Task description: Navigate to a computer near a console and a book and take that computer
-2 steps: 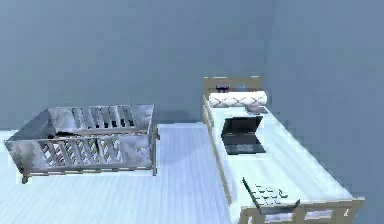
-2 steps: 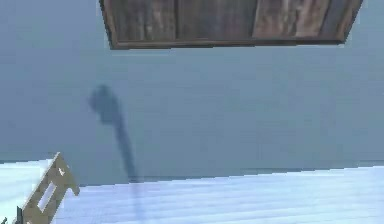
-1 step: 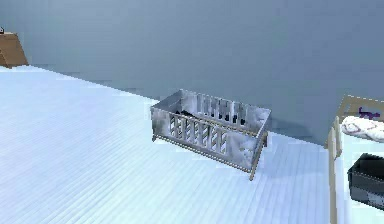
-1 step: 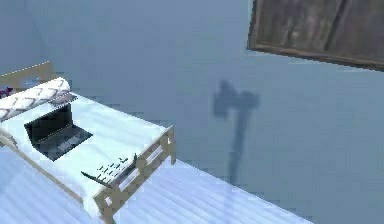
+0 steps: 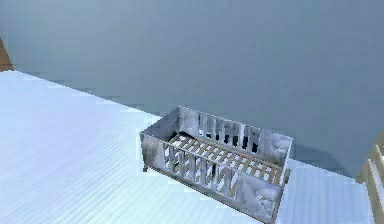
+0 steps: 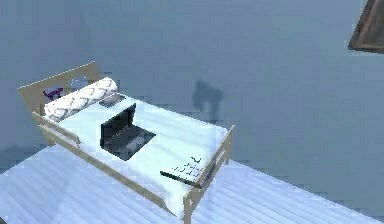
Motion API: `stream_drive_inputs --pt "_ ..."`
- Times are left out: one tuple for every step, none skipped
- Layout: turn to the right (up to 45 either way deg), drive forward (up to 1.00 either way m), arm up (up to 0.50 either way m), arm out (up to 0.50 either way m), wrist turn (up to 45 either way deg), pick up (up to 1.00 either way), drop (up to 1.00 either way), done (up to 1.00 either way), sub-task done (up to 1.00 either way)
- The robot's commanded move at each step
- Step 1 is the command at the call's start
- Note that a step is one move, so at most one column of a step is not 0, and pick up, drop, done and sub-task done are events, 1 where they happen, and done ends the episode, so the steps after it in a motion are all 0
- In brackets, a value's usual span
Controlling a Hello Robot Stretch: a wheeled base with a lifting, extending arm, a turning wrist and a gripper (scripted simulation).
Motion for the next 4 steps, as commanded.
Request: stream_drive_inputs --pt "27.0 0.00 0.00 0.00 0.0 0.00 0.00 0.00 0.00" --pt "0.0 0.50 0.00 0.00 0.0 0.00 0.00 0.00 0.00" --pt "-24.0 0.00 0.00 0.00 0.0 0.00 0.00 0.00 0.00" --pt "0.0 0.00 0.48 0.00 0.0 0.00 0.00 0.00 0.00"
